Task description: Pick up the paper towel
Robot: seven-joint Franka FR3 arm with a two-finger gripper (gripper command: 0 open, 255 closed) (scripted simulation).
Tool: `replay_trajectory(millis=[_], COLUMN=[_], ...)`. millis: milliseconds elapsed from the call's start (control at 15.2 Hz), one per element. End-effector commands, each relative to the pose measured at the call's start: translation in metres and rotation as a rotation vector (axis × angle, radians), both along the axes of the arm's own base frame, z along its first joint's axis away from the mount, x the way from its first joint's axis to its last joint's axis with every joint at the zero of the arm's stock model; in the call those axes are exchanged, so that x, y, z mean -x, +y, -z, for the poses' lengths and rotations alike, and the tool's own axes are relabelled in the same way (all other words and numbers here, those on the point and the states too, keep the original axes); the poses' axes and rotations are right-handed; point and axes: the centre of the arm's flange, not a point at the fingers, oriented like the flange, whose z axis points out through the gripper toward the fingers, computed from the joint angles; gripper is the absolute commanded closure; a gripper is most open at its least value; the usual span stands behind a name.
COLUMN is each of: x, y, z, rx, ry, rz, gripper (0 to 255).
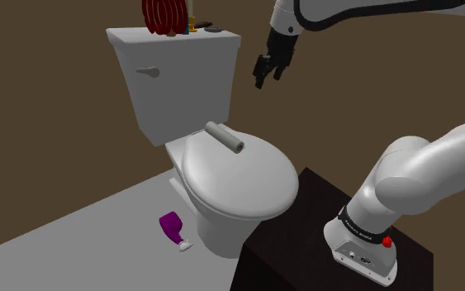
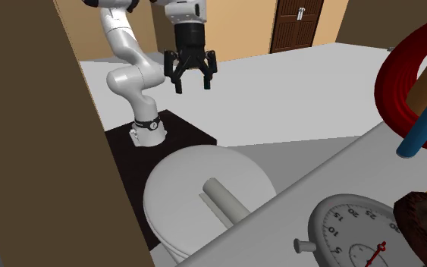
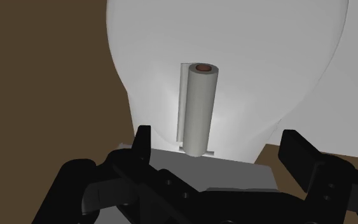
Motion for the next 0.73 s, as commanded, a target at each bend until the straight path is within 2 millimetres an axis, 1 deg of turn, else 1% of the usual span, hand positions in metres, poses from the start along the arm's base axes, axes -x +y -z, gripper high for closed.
replay_trajectory(millis=[0,660], x=[-0.018,-0.102], y=[-0.004,-0.020], z=[0.022,0.128], rx=[-0.006,-0.033], ry=[0.010,0.069], rz=[-0.008,-0.046], gripper=[0,0])
